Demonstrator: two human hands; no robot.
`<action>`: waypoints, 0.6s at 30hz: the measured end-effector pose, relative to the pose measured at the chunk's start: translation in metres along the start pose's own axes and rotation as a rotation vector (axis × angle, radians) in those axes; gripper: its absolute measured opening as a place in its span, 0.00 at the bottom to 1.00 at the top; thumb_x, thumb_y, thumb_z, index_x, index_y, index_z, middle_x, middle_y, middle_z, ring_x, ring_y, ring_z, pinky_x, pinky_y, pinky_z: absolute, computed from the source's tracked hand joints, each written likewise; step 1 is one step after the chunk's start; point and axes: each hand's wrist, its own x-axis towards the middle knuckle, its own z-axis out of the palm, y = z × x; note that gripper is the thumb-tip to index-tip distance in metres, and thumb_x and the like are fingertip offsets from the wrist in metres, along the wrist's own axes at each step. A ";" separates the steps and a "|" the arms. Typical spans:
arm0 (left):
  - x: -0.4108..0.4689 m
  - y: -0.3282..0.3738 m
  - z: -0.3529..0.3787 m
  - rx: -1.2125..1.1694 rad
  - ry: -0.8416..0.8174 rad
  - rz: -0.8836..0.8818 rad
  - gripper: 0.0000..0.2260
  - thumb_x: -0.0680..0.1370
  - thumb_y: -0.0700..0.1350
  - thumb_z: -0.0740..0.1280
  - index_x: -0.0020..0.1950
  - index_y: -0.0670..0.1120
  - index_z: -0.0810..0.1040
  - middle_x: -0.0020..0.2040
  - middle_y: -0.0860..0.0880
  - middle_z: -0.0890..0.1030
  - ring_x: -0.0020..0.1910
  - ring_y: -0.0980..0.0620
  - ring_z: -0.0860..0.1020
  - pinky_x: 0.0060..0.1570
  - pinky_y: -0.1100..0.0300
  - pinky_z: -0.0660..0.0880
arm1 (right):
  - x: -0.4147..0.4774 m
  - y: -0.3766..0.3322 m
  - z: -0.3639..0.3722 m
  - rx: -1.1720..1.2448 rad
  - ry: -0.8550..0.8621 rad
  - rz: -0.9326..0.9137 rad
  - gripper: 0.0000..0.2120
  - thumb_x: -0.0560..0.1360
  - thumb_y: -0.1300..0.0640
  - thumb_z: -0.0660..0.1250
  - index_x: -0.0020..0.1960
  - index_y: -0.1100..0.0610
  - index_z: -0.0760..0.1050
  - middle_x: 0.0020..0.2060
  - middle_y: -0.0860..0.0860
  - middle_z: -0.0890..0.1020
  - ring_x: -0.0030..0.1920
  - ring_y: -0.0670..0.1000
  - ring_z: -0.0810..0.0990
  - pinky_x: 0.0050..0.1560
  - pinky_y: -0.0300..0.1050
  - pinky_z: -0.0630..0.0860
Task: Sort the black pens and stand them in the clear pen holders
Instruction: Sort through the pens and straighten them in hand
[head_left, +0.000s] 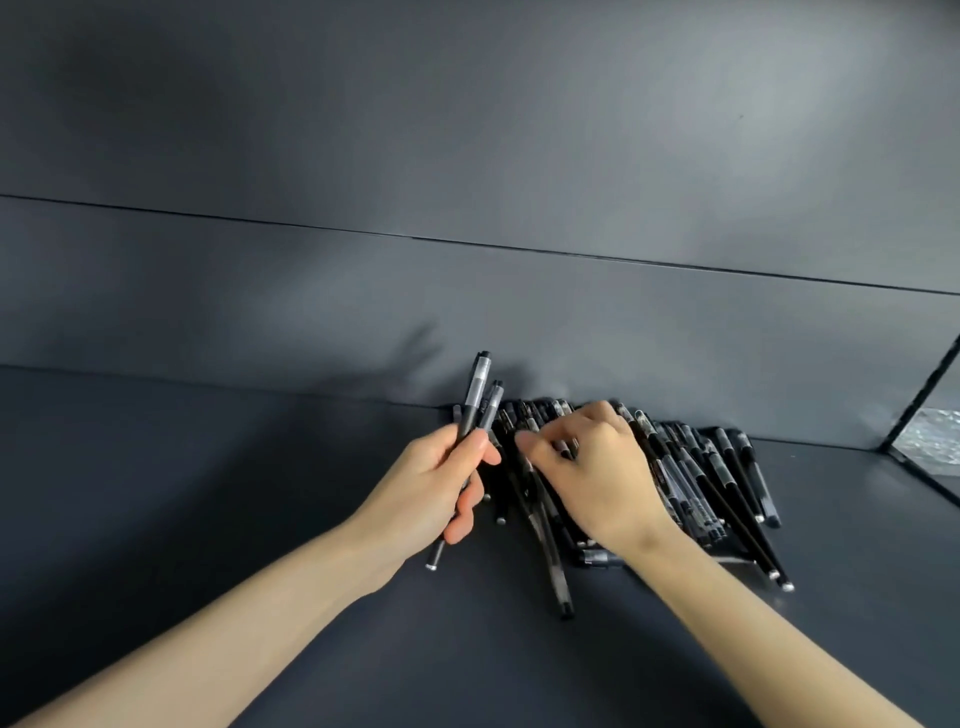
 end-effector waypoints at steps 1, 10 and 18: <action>-0.001 0.001 0.002 -0.026 -0.016 -0.004 0.13 0.83 0.49 0.55 0.52 0.43 0.75 0.29 0.51 0.68 0.23 0.53 0.65 0.29 0.62 0.66 | 0.001 -0.003 -0.002 0.119 0.006 0.019 0.15 0.75 0.43 0.64 0.48 0.53 0.81 0.48 0.47 0.73 0.54 0.47 0.71 0.56 0.38 0.67; -0.011 0.004 0.015 -0.041 -0.251 0.013 0.13 0.83 0.47 0.55 0.51 0.40 0.76 0.31 0.49 0.72 0.28 0.52 0.69 0.33 0.62 0.69 | 0.000 -0.014 -0.006 1.020 -0.234 0.161 0.12 0.71 0.47 0.66 0.39 0.56 0.79 0.42 0.58 0.82 0.32 0.47 0.77 0.56 0.47 0.72; -0.005 0.000 0.006 0.497 -0.039 0.138 0.16 0.78 0.57 0.60 0.44 0.46 0.79 0.40 0.53 0.81 0.40 0.58 0.77 0.41 0.66 0.71 | 0.016 -0.009 -0.021 1.312 -0.164 0.271 0.12 0.81 0.57 0.56 0.39 0.58 0.69 0.39 0.62 0.83 0.44 0.62 0.82 0.52 0.54 0.77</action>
